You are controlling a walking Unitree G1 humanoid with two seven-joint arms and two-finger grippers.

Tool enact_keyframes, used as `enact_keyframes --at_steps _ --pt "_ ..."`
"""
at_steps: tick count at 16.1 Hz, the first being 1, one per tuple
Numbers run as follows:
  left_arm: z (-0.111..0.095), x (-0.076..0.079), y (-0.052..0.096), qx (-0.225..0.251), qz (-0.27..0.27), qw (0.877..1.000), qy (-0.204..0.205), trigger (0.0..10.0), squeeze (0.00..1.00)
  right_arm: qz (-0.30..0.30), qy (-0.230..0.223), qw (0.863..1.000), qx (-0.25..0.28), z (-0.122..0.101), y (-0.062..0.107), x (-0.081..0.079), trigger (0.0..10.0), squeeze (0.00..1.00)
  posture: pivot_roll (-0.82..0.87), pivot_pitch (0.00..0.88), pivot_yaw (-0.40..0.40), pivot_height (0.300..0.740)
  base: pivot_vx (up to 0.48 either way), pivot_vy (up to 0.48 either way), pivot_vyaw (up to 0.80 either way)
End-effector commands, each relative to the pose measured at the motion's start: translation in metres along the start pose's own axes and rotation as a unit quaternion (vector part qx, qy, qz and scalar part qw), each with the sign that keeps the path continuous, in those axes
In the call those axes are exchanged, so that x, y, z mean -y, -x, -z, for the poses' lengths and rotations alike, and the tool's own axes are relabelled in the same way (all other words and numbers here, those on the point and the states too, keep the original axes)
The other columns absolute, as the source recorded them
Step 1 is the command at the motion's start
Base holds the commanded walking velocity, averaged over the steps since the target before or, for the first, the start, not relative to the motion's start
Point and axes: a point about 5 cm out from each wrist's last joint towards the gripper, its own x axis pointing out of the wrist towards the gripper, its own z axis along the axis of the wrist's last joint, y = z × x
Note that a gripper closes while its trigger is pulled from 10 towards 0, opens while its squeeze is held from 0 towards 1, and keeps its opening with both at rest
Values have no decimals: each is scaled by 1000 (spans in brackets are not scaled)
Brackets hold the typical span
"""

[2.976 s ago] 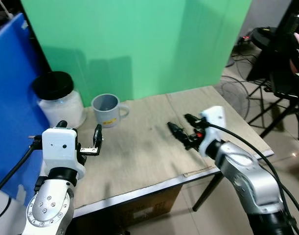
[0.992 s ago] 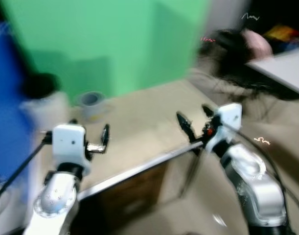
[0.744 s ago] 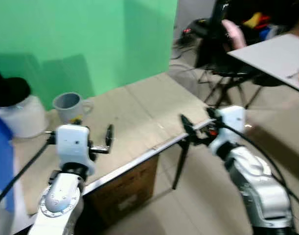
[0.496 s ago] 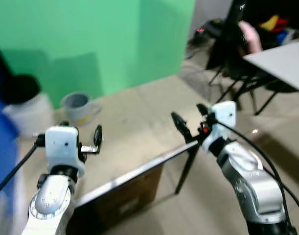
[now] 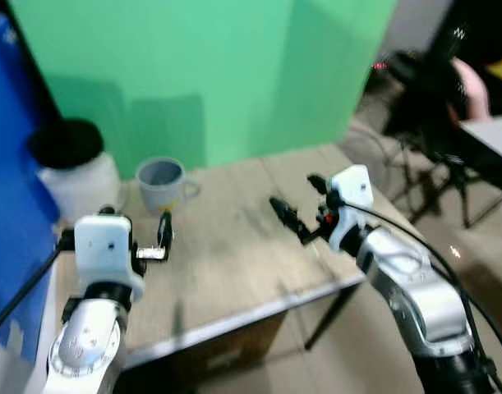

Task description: Setting the table

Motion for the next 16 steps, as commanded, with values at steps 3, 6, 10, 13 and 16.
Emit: enact_keyframes --at_steps 3,6,10,13,16 --pt "-4 9 5 1 21 1000 -5 10000 0 -24 17 999 -15 6 -3 1 10000 0 0 14 -59 740 169 0 800" --pt "-5 14 5 1 52 999 7 10000 0 -24 11 999 -21 10 -8 9 10000 0 -4 15 -54 740 0 0 267" --pt "-3 27 6 -10 121 992 11 10000 0 -61 34 997 -14 6 -26 17 10000 1000 -5 18 -59 740 0 0 0" --pt "-4 29 5 -13 151 988 15 10000 0 -109 44 993 -18 9 -43 18 10000 1000 -8 24 -57 740 0 0 0" --pt "-5 33 6 -18 193 981 20 10000 0 -127 52 990 -27 12 -61 24 10000 1000 -11 36 -48 740 0 0 0"
